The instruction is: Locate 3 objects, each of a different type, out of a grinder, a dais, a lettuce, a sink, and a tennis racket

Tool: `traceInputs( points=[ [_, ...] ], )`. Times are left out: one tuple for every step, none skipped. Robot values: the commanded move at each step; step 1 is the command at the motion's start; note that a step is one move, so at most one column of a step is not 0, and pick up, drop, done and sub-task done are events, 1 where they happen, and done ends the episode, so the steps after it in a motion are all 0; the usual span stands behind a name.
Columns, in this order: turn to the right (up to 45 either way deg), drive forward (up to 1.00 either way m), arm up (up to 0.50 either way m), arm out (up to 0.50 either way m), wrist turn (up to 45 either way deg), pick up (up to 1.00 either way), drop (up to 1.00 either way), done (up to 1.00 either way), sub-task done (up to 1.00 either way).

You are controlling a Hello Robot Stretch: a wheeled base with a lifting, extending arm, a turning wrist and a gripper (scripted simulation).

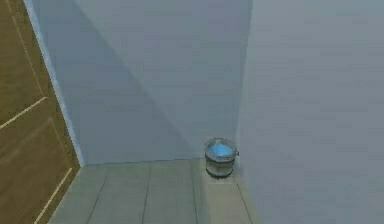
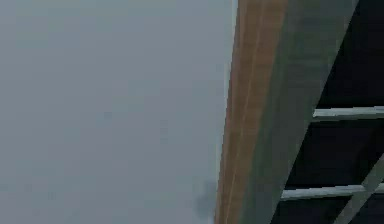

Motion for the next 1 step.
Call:
traceInputs(
  points=[
    [-45.0,0.0,0.0,0.0,0.0,0.0,0.0,0.0,0.0]
  ],
)
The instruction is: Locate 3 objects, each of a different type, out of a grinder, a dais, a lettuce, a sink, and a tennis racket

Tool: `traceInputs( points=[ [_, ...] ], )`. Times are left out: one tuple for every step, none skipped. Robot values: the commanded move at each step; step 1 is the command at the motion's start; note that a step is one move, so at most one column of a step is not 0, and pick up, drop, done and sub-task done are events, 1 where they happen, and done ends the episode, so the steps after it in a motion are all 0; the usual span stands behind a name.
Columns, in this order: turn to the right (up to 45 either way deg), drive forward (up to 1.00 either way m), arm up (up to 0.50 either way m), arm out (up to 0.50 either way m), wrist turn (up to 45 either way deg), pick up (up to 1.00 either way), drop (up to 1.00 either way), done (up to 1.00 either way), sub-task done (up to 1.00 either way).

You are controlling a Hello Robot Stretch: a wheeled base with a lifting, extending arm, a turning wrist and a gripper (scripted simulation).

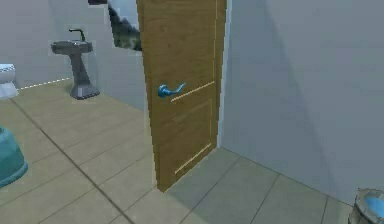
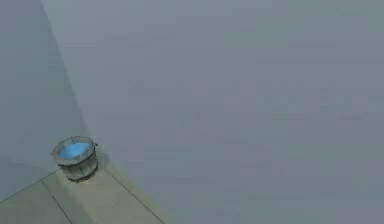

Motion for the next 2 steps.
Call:
traceInputs(
  points=[
    [-21.0,0.0,0.0,0.0,0.0,0.0,0.0,0.0,0.0],
    [0.0,0.65,0.0,0.0,0.0,0.0,0.0,0.0,0.0]
  ],
)
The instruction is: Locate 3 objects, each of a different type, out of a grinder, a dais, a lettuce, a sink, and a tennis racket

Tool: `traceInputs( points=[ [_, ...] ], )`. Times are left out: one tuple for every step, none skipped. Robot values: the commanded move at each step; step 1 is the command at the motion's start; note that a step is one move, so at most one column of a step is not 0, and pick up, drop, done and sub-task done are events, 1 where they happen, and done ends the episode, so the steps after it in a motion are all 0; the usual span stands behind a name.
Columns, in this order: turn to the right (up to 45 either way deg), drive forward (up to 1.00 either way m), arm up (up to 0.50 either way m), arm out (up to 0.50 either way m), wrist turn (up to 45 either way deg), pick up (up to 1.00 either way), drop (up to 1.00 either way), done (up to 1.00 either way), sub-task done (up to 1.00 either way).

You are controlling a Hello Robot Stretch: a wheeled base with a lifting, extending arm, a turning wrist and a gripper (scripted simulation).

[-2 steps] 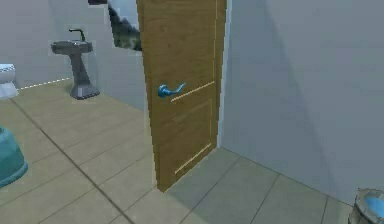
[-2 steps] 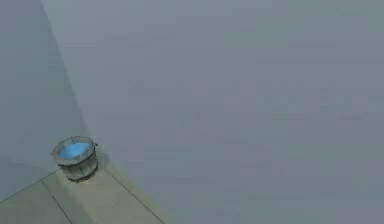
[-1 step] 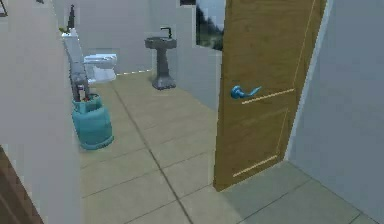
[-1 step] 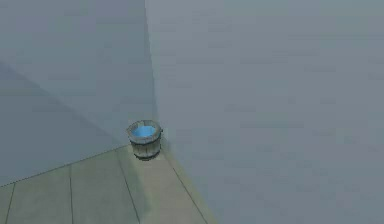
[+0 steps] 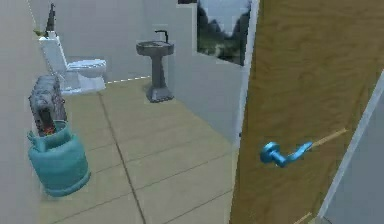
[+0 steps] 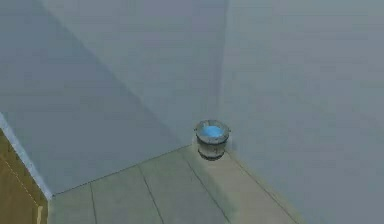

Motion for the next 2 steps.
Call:
traceInputs(
  points=[
    [-12.0,0.0,0.0,0.0,0.0,0.0,0.0,0.0,0.0],
    [0.0,1.0,0.0,0.0,0.0,0.0,0.0,0.0,0.0]
  ],
)
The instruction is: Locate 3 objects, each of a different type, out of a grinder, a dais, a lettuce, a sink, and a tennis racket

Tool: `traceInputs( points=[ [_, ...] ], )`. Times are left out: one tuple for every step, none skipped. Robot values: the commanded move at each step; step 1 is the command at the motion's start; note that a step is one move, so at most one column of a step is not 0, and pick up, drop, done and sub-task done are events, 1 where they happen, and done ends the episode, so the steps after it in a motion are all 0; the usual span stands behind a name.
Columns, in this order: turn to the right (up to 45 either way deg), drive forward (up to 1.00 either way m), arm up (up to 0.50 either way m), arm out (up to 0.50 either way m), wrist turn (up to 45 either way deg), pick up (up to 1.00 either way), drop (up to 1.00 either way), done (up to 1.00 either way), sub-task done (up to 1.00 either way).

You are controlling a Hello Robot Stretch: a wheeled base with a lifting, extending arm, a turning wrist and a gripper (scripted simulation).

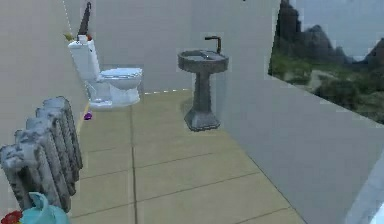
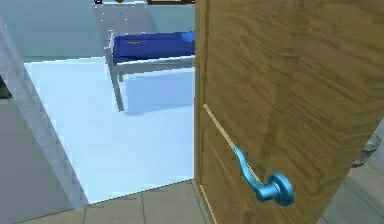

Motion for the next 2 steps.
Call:
traceInputs(
  points=[
    [-3.0,0.0,0.0,0.0,0.0,0.0,0.0,0.0,0.0],
    [0.0,1.0,0.0,0.0,0.0,0.0,0.0,0.0,0.0]
  ],
)
